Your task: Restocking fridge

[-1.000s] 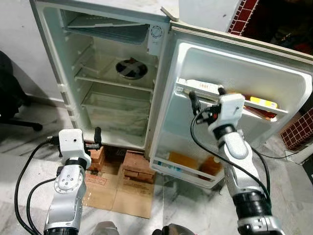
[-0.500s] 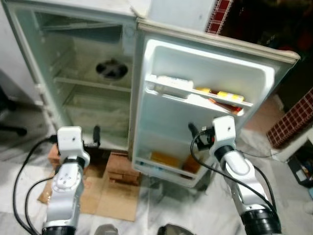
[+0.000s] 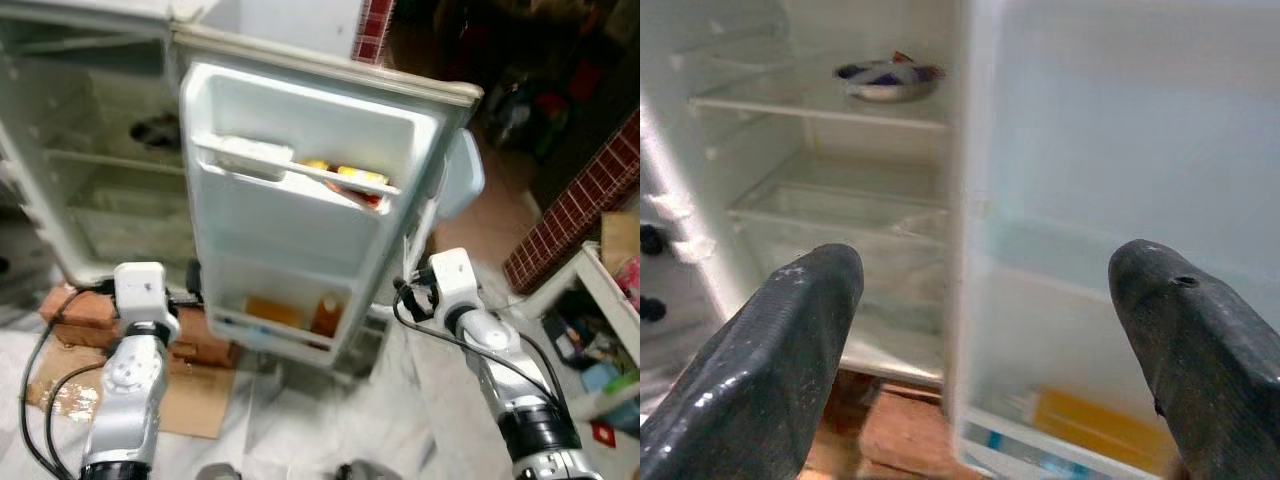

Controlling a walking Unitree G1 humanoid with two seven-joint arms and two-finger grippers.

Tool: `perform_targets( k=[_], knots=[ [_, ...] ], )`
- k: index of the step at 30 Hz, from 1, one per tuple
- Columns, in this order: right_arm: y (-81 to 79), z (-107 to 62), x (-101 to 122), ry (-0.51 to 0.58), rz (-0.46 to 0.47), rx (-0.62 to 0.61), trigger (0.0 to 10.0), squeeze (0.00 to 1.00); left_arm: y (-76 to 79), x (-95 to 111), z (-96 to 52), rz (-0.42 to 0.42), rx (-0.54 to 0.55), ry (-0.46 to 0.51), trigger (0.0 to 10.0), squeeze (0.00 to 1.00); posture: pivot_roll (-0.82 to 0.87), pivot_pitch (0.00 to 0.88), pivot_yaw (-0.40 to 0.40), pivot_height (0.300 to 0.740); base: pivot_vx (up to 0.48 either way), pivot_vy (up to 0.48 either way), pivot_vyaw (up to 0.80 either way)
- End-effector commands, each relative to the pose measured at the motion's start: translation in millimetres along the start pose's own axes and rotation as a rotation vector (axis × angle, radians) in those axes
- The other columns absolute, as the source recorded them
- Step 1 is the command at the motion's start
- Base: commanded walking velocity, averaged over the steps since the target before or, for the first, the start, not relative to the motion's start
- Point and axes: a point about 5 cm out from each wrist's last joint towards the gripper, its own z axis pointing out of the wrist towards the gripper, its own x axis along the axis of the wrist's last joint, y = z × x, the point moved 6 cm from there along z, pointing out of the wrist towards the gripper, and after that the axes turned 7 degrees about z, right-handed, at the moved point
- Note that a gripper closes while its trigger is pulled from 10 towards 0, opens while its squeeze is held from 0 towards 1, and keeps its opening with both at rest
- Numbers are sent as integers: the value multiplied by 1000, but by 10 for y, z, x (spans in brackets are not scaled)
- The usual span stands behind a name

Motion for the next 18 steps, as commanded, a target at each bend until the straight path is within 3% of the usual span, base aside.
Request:
perform_targets(
  k=[1, 6, 18],
  knots=[
    [237, 8, 15, -2, 6, -66, 10000, 0, 141, 49, 5, -2, -34, 13, 10000, 0, 99, 0, -88, 716, 0, -472, 0],
    [283, 105, 331, 94, 19, -84, 10000, 0, 114, 26, -3, -8, -17, -3, 10000, 0, 108, 0, -89, 716, 0, -241, 424],
    [198, 156, 583, 221, 64, -87, 10000, 0, 66, 34, -26, 2, 0, 3, 10000, 0, 107, 0, -84, 716, 0, 0, 800]
  ],
)
